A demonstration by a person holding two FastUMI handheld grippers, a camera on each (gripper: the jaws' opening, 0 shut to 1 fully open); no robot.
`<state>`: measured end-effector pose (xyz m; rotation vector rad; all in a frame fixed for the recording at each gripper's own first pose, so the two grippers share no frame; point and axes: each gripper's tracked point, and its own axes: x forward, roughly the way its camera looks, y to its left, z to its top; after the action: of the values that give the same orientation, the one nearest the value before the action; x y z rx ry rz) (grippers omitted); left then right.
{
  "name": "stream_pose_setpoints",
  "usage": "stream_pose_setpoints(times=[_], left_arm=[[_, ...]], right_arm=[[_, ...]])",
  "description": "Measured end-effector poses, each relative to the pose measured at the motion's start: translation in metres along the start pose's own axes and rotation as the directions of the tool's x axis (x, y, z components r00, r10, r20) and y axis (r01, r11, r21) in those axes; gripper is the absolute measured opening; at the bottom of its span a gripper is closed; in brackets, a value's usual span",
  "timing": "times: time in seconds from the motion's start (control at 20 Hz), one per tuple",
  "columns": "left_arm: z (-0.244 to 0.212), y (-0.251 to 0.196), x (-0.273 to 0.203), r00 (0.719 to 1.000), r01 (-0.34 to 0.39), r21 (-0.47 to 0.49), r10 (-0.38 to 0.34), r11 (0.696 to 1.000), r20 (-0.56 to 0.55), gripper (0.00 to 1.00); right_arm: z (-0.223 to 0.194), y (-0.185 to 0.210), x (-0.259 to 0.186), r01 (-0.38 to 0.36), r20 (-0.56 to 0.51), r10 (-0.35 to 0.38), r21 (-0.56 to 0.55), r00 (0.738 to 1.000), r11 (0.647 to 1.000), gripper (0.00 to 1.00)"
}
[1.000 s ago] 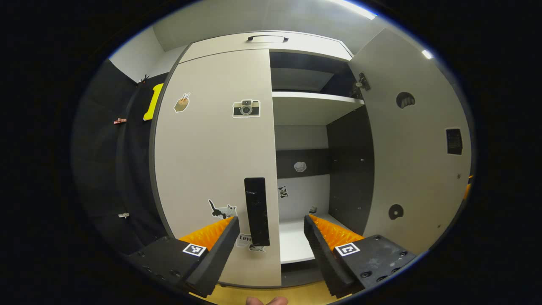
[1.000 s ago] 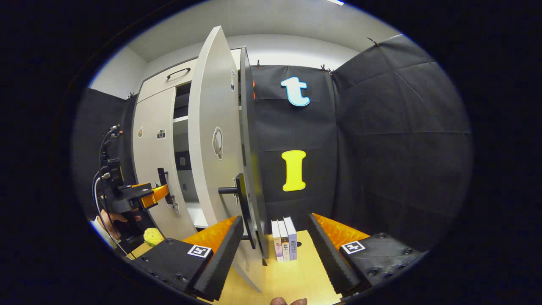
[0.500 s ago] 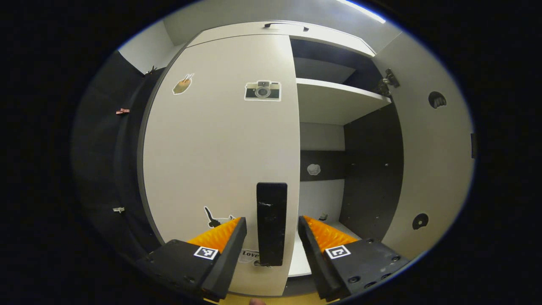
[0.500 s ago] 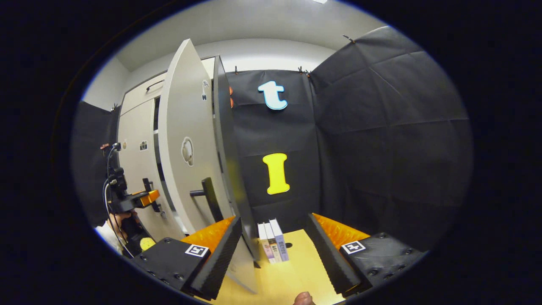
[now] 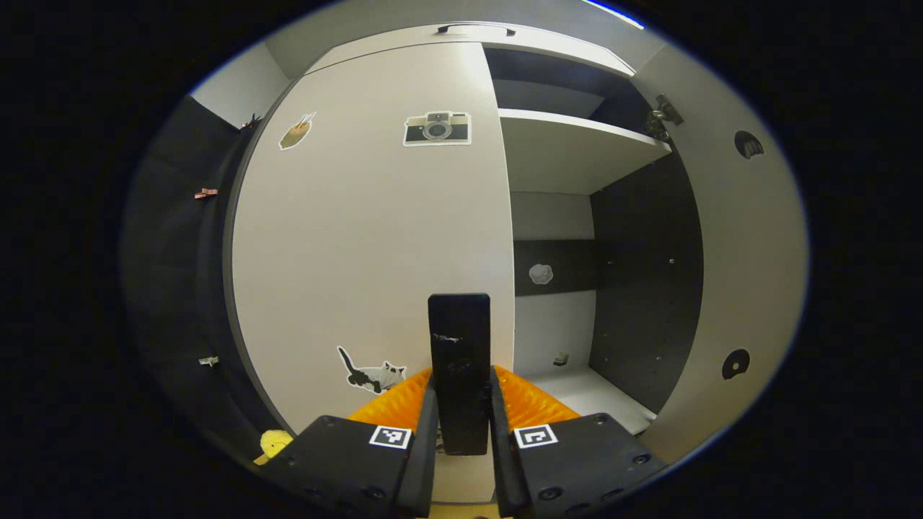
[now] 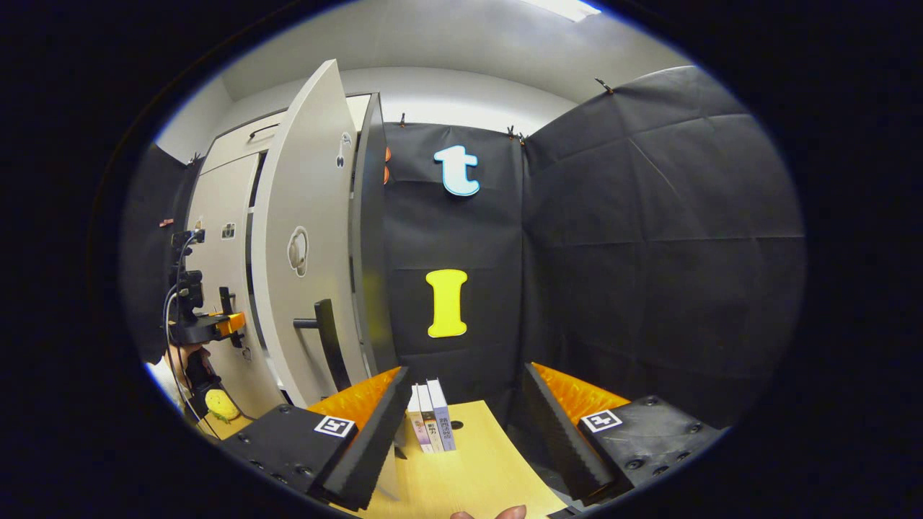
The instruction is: Open the right door of the double-door shoe cabinet with the right hand, and open the left door with the left hand.
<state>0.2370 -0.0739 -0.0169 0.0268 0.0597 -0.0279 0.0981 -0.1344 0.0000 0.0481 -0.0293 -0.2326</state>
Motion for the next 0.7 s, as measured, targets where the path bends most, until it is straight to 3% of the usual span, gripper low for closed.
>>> stream_pose_setpoints(times=[0.35, 0.7], left_arm=[[-0.001, 0.002, -0.005, 1.000, 0.000, -0.044, -0.001, 0.999, -0.018, 0.25], [-0.002, 0.012, -0.024, 0.997, 0.078, -0.069, -0.079, 0.995, -0.020, 0.24]], right_arm=[[0.004, 0.009, -0.011, -0.011, 0.019, 0.011, -0.031, 1.000, 0.999, 0.98], [0.009, 0.031, -0.026, -0.022, 0.034, 0.023, -0.033, 0.999, 0.999, 0.98]])
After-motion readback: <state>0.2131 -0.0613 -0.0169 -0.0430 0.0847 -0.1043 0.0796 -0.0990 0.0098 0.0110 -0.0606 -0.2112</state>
